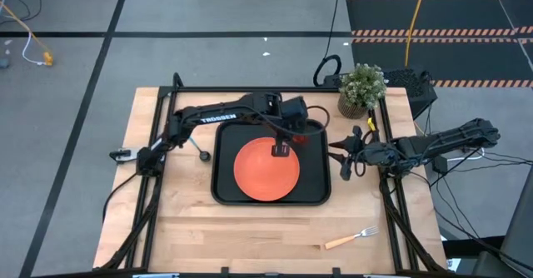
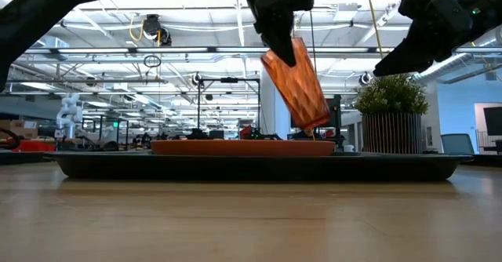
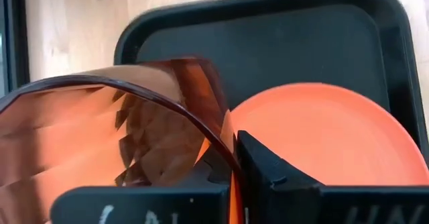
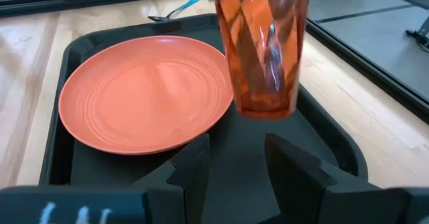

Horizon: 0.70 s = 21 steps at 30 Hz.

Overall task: Pick and place plate/cup/fork/spoon on tray
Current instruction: Put the orange cup on the black serving tray to the top right of the orange plate

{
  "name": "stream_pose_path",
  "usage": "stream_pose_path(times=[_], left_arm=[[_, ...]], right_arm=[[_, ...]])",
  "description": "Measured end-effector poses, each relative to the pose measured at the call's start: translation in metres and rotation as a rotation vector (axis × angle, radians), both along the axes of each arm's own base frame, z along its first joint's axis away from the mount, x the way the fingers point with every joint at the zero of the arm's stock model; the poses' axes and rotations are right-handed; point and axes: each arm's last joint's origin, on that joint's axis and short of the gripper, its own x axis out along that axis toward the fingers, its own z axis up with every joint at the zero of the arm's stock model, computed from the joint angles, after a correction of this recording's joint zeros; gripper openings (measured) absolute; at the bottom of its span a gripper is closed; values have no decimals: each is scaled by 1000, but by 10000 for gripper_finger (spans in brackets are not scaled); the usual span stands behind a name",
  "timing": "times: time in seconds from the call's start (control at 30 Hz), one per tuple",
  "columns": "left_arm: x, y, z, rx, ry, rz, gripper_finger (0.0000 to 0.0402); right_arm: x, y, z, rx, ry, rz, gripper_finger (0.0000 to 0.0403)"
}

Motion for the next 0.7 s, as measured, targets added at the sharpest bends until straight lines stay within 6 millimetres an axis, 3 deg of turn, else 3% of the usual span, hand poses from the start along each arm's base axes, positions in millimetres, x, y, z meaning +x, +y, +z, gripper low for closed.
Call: stream_pose_path(times=[0.2,0.53,0.7], left_arm=[[10,-2,-9,8,-28,-17,14],[25,-2,-41,-7,15,-14,23],[27,-3,-44,-8,19,-14,29]], right_arm=[[0,0,-1,16,0,-7,139],[1,0,-5,37,33,-21,139],[1,0,-7,34,48,-21,139]])
